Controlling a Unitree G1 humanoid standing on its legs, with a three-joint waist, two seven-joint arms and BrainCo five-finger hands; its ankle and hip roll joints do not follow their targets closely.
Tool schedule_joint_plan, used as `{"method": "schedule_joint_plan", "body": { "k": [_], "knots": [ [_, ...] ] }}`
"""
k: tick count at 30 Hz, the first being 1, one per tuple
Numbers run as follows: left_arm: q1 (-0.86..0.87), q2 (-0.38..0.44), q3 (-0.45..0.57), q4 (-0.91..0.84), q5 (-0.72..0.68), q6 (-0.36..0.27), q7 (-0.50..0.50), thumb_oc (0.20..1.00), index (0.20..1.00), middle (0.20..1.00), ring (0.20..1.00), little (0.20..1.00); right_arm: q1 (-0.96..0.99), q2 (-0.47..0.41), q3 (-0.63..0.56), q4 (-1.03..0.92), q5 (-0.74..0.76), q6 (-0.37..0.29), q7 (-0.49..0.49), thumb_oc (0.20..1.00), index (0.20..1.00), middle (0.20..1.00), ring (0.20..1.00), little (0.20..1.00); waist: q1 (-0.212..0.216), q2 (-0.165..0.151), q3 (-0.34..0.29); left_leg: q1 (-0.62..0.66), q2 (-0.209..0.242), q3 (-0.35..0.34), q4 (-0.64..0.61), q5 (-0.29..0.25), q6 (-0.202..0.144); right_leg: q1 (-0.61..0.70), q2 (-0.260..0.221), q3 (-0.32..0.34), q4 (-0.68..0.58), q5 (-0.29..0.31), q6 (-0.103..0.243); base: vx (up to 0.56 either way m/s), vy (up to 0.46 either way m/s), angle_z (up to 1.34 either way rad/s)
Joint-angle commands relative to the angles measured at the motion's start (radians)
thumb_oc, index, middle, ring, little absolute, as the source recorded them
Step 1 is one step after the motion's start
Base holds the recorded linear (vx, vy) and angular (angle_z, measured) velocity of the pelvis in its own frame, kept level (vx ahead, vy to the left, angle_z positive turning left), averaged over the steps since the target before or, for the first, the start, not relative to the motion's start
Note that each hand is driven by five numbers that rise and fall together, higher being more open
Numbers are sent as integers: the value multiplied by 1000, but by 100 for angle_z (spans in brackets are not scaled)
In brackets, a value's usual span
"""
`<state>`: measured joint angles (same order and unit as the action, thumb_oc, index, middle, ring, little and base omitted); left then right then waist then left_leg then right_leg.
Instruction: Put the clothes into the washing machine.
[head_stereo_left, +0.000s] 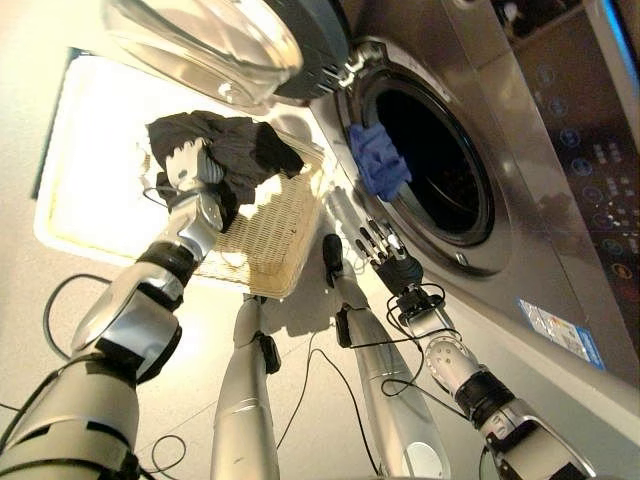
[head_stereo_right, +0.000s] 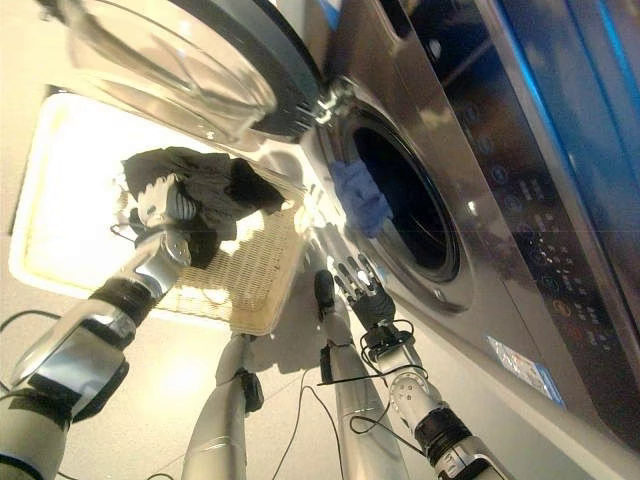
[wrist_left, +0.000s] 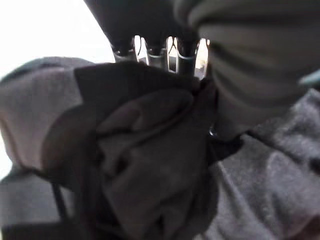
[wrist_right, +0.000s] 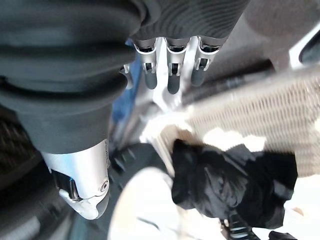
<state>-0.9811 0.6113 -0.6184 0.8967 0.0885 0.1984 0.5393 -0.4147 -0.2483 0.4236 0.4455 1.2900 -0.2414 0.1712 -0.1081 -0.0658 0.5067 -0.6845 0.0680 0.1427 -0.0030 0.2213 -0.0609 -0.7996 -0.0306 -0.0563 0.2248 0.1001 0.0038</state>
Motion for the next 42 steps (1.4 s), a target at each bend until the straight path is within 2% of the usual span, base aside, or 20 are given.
{"method": "schedule_joint_plan", "body": {
  "k": [1, 2, 3, 8, 10, 12, 13, 15, 16, 21, 22, 23, 24, 25, 28, 33, 34, 39, 42],
  "knots": [
    [134, -6, 162, -118, -174, -233, 54, 200, 200, 200, 200, 200, 48, -5, -43, -109, -128, -38, -113, 1000, 1000, 1000, 1000, 1000, 7, 32, 13, 84, -69, -2, -15, -52, -36, 134, 24, -60, -172, 64, 71, -57, -31, 25],
    [149, -11, 172, -129, -188, -249, 46, 200, 200, 200, 200, 200, 49, -5, -43, -109, -136, -33, -116, 1000, 1000, 1000, 1000, 1000, 10, 35, 13, 90, -71, -4, -15, -52, -35, 140, 23, -64, -171, 62, 72, -67, -28, 46],
    [229, -37, 216, -187, -243, -325, 32, 200, 200, 200, 200, 200, 58, -3, -51, -113, -179, -17, -132, 1000, 1000, 1000, 1000, 1000, 28, 44, 13, 117, -74, -17, -16, -57, -32, 168, 12, -81, -164, 52, 75, -55, -13, 49],
    [376, -94, 261, -317, -334, -452, -45, 200, 200, 200, 200, 200, 69, 6, -48, -129, -258, 5, -156, 1000, 1000, 1000, 1000, 1000, 64, 59, 13, 168, -85, -44, -23, -58, -20, 223, -1, -103, -147, 32, 75, -55, 11, 30],
    [429, -115, 271, -382, -368, -488, -81, 200, 200, 200, 200, 200, 68, -1, -52, -133, -296, 23, -152, 1000, 1000, 1000, 1000, 1000, 78, 67, 13, 192, -90, -54, -20, -61, -14, 251, -6, -111, -136, 20, 74, -56, 33, 17],
    [454, -128, 282, -423, -399, -501, -120, 200, 200, 200, 200, 200, 66, -6, -49, -139, -318, 34, -156, 1000, 1000, 1000, 1000, 1000, 85, 70, 13, 201, -94, -59, -11, -66, -11, 264, -10, -116, -124, 11, 73, -48, 25, 20],
    [496, -140, 285, -496, -430, -515, -175, 200, 200, 200, 200, 200, 68, -13, -48, -151, -348, 49, -154, 1000, 1000, 1000, 1000, 1000, 96, 75, 13, 219, -102, -65, 6, -76, -5, 288, -19, -125, -111, -1, 73, -53, 26, 17],
    [503, -143, 285, -509, -438, -521, -194, 200, 200, 200, 200, 200, 68, -14, -47, -153, -355, 53, -152, 1000, 1000, 1000, 1000, 1000, 98, 76, 13, 224, -103, -66, 10, -79, -3, 293, -20, -127, -109, -3, 73, -38, 20, 9],
    [528, -149, 282, -566, -458, -531, -271, 200, 200, 200, 200, 200, 60, -22, -46, -155, -373, 71, -145, 1000, 1000, 1000, 1000, 1000, 110, 81, 13, 239, -109, -72, 21, -87, 3, 313, -29, -138, -101, -10, 75, -41, 23, 3],
    [560, -153, 267, -696, -593, -513, -474, 200, 200, 200, 200, 200, 24, -41, -24, -156, -487, 121, -149, 1000, 1000, 1000, 1000, 1000, 127, 97, 13, 272, -123, -82, 25, -98, 18, 348, -39, -150, -92, -19, 76, -24, 17, 6],
    [561, -153, 265, -703, -598, -510, -484, 200, 200, 200, 200, 200, 21, -42, -21, -153, -499, 127, -148, 1000, 1000, 1000, 1000, 1000, 128, 99, 13, 274, -123, -83, 24, -98, 18, 350, -39, -151, -92, -20, 77, 0, 0, 0],
    [560, -147, 253, -728, -638, -498, -546, 200, 200, 200, 200, 200, -2, -57, -7, -141, -585, 151, -145, 1000, 1000, 1000, 1000, 1000, 134, 104, 13, 283, -125, -86, 21, -99, 21, 359, -42, -155, -90, -22, 77, 0, 0, 0],
    [559, -146, 251, -736, -645, -494, -556, 200, 200, 200, 200, 200, -8, -61, -3, -141, -602, 152, -146, 1000, 1000, 1000, 1000, 1000, 134, 105, 13, 285, -125, -87, 20, -99, 22, 361, -43, -156, -89, -23, 78, -16, -2, 4],
    [551, -139, 237, -771, -688, -467, -617, 200, 200, 200, 200, 200, -39, -92, 28, -152, -756, 162, -147, 1000, 1000, 1000, 1000, 1000, 138, 108, 13, 296, -126, -89, 13, -98, 25, 370, -45, -156, -86, -26, 80, -19, -13, 8],
    [521, -118, 216, -806, -750, -425, -680, 200, 200, 200, 200, 200, -98, -161, 83, -179, -959, 170, -171, 1000, 1000, 1000, 1000, 1000, 140, 110, 13, 310, -125, -92, -2, -95, 29, 379, -47, -157, -78, -31, 83, -18, -22, 9],
    [492, -113, 197, -830, -786, -386, -707, 200, 200, 200, 200, 200, -146, -207, 120, -196, -1048, 177, -169, 1000, 1000, 1000, 1000, 1000, 139, 113, 13, 321, -124, -91, -14, -91, 31, 386, -45, -154, -74, -32, 86, -6, -5, 7],
    [474, -117, 186, -830, -796, -362, -709, 200, 200, 200, 200, 200, -172, -224, 134, -206, -1056, 183, -168, 1000, 1000, 1000, 1000, 1000, 138, 114, 13, 328, -123, -88, -16, -91, 32, 391, -47, -151, -73, -34, 87, 0, 0, 0],
    [435, -109, 152, -827, -722, -285, -658, 200, 200, 200, 200, 200, -206, -233, 152, -235, -1026, 175, -152, 1000, 1000, 1000, 1000, 1000, 135, 113, 13, 335, -123, -79, -14, -96, 33, 399, -52, -148, -73, -35, 94, 0, 0, 0],
    [429, -104, 142, -825, -691, -270, -642, 200, 200, 200, 200, 200, -210, -235, 153, -248, -1008, 172, -139, 1000, 1000, 1000, 1000, 1000, 133, 114, 13, 336, -121, -73, -17, -97, 33, 399, -54, -148, -76, -33, 97, 0, 0, 0]
  ]
}}
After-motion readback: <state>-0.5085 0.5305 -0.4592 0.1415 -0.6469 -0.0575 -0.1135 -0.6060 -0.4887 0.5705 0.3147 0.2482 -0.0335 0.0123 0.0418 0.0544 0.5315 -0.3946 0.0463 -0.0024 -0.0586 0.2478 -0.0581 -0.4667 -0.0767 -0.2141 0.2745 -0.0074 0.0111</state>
